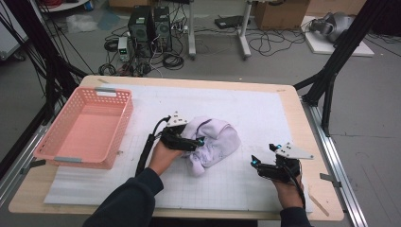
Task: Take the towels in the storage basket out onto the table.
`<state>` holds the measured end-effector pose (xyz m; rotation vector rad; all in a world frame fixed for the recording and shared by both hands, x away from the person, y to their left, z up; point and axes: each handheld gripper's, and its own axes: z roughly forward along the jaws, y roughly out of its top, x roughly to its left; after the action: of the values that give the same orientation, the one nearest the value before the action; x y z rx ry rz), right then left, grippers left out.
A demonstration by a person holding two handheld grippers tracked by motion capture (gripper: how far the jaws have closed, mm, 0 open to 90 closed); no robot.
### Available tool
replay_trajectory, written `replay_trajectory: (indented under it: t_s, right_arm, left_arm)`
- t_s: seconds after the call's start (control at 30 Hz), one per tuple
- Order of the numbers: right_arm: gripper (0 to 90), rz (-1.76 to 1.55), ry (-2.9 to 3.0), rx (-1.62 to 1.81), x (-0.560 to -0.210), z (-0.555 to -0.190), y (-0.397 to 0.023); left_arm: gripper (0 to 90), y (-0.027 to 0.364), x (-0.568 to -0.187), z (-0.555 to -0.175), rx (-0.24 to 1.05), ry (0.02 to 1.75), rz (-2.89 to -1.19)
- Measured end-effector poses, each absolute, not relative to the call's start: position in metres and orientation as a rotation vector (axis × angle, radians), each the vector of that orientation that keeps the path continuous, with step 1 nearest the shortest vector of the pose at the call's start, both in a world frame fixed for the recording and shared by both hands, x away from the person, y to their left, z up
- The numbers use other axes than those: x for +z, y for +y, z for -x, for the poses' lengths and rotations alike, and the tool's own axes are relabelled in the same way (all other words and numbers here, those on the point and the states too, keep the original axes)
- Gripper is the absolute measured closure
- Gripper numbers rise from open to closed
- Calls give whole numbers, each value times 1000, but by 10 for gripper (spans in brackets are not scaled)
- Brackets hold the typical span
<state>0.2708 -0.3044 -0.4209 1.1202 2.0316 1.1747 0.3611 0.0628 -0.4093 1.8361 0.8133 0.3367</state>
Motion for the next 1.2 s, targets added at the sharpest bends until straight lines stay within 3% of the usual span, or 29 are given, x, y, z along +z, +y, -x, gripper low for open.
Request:
replay_trajectory:
  t_s: [0.5, 1.2]
  right_arm:
    - [194, -1113, 2045, 1181, -421, -277, -296]
    - [186, -1129, 2047, 1183, -421, -282, -292]
  left_arm:
    - [185, 140, -410, -318, 422, 806, -1716]
    - [187, 154, -425, -310, 432, 780, -1717]
